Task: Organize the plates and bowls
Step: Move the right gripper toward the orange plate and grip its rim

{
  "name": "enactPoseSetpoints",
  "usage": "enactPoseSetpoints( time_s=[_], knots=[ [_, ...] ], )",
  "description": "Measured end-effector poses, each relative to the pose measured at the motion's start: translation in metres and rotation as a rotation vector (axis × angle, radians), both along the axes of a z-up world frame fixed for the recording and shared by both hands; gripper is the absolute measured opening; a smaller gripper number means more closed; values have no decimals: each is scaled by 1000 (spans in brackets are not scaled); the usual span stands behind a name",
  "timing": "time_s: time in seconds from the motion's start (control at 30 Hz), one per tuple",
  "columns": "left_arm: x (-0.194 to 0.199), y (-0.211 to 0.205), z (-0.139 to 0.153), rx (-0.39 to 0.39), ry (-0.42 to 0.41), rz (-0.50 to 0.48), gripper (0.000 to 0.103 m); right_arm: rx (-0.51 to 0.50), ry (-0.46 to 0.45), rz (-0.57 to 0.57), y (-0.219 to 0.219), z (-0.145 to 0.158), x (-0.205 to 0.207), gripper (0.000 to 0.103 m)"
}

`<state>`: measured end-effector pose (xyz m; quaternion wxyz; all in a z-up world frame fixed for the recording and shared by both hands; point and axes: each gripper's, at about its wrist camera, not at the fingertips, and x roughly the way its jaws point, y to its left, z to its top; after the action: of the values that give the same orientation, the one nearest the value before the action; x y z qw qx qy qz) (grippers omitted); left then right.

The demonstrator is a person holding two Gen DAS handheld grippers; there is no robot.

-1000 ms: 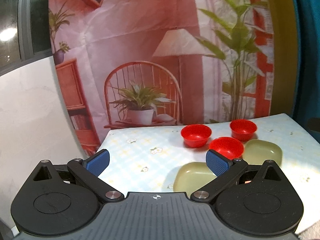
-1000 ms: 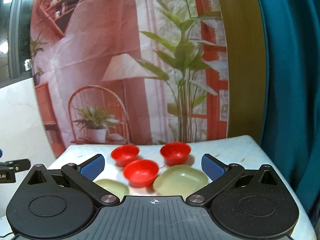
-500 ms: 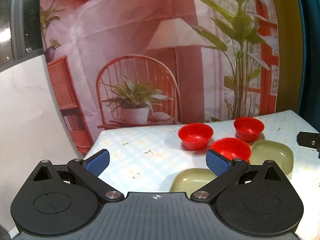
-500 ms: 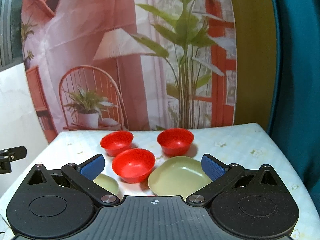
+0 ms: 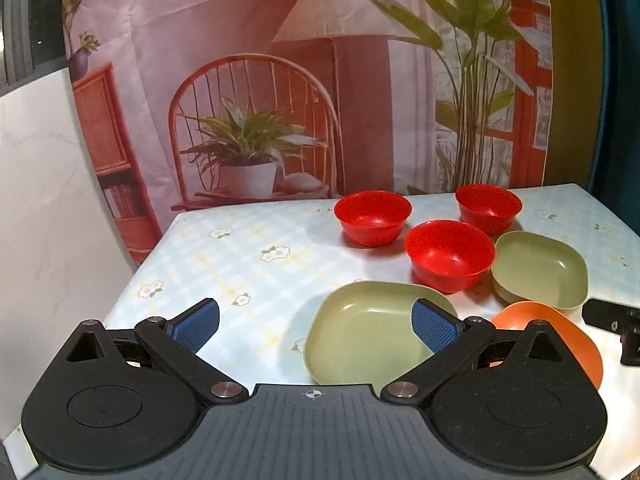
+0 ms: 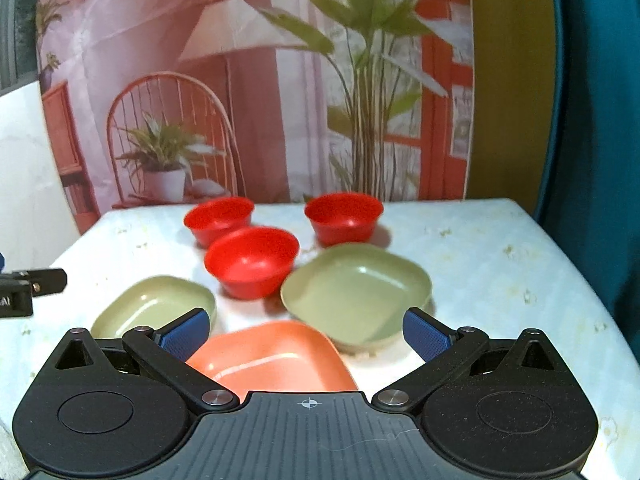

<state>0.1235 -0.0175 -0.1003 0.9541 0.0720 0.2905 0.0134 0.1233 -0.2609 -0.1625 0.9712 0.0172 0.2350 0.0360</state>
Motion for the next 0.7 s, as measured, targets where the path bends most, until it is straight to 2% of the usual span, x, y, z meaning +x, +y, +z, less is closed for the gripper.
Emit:
enactPoseSetpoints(
  time_s=[0.23, 0.43, 0.57, 0.7],
  knots=[
    [1, 2, -11, -33, 45, 5, 103, -12, 49, -9, 1, -19, -1, 103],
    [0, 3, -23, -66, 96, -6, 102, -20, 70, -3, 1, -25, -1, 103],
    [-2, 5, -29, -112, 116, -31, 96, -17, 79, 17, 0, -27, -1, 103],
    [-1, 6, -33, -122, 132, -34, 94, 4, 82, 35, 2, -28, 0, 102]
  ],
)
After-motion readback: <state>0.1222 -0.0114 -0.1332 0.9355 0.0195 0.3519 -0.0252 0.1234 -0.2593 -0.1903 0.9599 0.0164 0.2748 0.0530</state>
